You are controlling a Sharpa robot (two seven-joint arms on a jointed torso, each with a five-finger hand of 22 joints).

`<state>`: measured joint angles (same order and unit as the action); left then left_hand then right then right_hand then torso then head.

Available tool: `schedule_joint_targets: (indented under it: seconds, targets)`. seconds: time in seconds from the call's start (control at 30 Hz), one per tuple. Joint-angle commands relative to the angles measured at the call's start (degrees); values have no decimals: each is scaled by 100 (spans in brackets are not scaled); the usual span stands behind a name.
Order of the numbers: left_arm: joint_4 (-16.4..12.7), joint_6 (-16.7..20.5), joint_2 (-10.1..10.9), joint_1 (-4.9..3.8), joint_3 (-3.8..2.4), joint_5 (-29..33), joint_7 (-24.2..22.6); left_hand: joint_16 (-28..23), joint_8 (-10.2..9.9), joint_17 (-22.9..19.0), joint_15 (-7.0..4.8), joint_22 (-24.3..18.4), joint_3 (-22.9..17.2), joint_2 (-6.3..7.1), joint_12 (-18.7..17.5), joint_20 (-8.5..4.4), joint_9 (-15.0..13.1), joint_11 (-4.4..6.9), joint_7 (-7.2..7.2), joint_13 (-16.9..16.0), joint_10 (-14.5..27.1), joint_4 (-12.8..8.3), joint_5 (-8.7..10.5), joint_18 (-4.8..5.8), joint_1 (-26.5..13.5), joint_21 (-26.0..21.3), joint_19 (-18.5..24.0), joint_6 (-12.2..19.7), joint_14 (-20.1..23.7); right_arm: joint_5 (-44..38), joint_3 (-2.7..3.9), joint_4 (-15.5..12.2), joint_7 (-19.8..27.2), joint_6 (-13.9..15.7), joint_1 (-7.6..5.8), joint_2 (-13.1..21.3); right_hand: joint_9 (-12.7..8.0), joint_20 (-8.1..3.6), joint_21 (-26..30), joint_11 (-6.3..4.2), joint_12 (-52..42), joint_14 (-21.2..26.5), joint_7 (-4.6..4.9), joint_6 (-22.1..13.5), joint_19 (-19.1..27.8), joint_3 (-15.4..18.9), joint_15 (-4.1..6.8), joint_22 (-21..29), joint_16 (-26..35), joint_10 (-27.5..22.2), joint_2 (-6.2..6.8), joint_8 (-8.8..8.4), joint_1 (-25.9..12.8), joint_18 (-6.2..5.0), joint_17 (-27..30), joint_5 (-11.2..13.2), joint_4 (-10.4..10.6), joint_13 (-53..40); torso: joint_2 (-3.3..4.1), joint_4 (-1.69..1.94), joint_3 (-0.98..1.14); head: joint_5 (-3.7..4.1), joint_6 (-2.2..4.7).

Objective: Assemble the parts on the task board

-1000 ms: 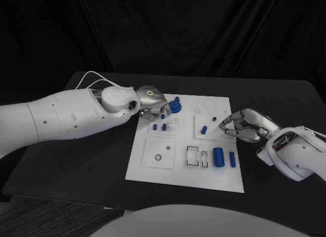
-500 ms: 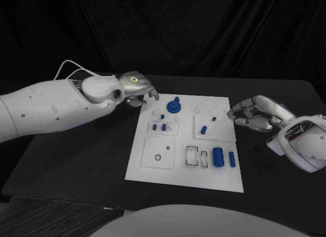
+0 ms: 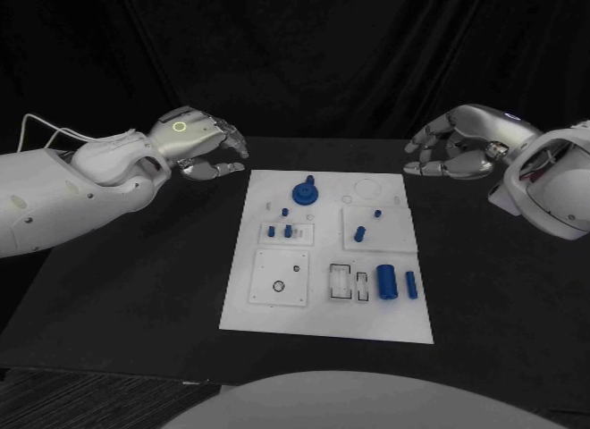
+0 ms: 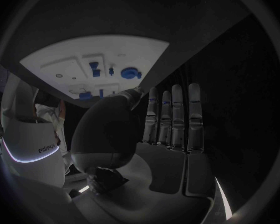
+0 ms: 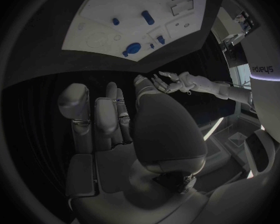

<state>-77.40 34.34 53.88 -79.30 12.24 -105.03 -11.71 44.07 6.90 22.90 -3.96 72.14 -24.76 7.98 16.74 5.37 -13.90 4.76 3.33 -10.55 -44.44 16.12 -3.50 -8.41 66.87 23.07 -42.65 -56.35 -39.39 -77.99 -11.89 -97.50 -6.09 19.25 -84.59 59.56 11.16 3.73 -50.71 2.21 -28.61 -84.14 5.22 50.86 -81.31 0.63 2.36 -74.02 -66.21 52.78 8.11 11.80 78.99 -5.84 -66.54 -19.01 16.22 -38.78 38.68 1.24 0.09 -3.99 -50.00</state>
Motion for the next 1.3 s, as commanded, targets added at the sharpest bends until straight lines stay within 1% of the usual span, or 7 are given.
schedule_joint_targets:
  seconds: [0.03, 0.27, 0.3, 0.33, 0.53, 0.83, 1.3]
  targets:
    - [-120, 828, 51, 50, -5, 2089, -1198, -720, -159, -323, 48, -265, -43, 102, -122, 24, 147, 45, -21, 8, 587, 90, 12, 30, -595, -477, 603, 227, 804, -1349, -2, 131, -686, -916, -80, -122, -27, -38, 241, 100, 418, -78, -157, -189, 49, 280, 44, -505, 228, -502, 20, -209, -172, -120, 188, -77, 12, 281, -3, 7, -7, 35, 0]
    - [-377, -1224, 138, 355, -3, 6478, -2701, -4154, -413, -2120, 195, -3125, 774, 789, -1109, 207, 740, 233, 70, 639, 3116, 107, 39, 396, -727, -2087, 3500, 2351, 3797, -2285, -2, 432, -346, -833, -139, -478, -72, -28, 955, 52, 1194, 235, -656, -503, 312, 417, 47, -310, 747, -1576, 197, -456, 635, -189, 610, -2005, -144, 1049, -27, 26, -41, 151, 0]
    - [-425, -1539, 150, 411, -2, 7118, -2857, -4406, -451, -2289, 86, -4580, 1971, 550, -1302, 59, 931, 415, 251, 774, 3595, 119, -128, 400, -583, -2165, 3966, 3189, 3938, -2339, -2, 453, -307, -819, -134, -508, -74, -43, 935, 34, 1238, 251, -743, -530, 311, 427, 56, -324, 749, -1688, 215, -474, 792, -187, 612, -1901, -170, 1117, -33, 31, -47, 170, 0]
    - [-467, -1771, 159, 454, -2, 7599, -2962, -4407, -460, -2290, 202, -4967, 2472, -458, -1294, 7, 1048, 436, 193, 841, 3836, 72, -784, 343, -535, -2150, 4177, 3415, 3939, -2438, -2, 493, -232, -805, -114, -567, -66, -52, 891, 21, 1223, 252, -773, -522, 301, 456, 63, -350, 700, -1713, 208, -475, 908, -179, 571, -1816, -135, 1191, -39, 38, -54, 223, 0]
    - [-754, -2709, 239, 679, -1, 9543, -3221, -4407, -497, -2290, 175, -6994, 3055, -527, -1218, 36, 1191, 456, 321, 924, 4216, 91, -257, 123, -430, -2288, 4271, 3847, 3939, -2645, -2, 719, 74, -803, 71, -784, -6, -67, 361, 0, 1041, 109, -794, -363, 104, 670, 83, -552, 367, -1510, 267, -414, 834, -93, 321, -644, 61, 1485, -64, 86, -107, 546, 0]
    - [-1156, -3451, 387, 895, 0, 10603, -3043, -4407, -600, -2290, -306, -7214, 3344, -1257, -1576, -613, 1297, 741, 675, 1028, 4441, 64, 60, -171, -1120, -2307, 4265, 5025, 3939, -2713, -2, 1048, 409, -793, 358, -1023, 83, -93, -229, 2, 928, -62, -598, 12, -99, 518, 106, -796, -117, -1193, 68, -295, 978, -8, -76, -1712, 16, 1847, -57, 176, -173, 794, 0]
    - [-1649, -3569, 643, 951, 0, 10806, -2911, -4407, -658, -2290, -498, -7214, 3781, -1795, -1621, -868, 1357, 682, 622, 1040, 4445, 61, 78, -124, -1320, -2307, 4265, 5477, 3939, -2471, -2, 1113, 513, -945, 708, -1125, 24, -73, -578, 43, 980, -132, -116, -61, -187, 558, 80, -885, -387, -721, 1, -455, 780, 40, -277, -1450, 16, 2241, -69, 263, -299, 933, 227]
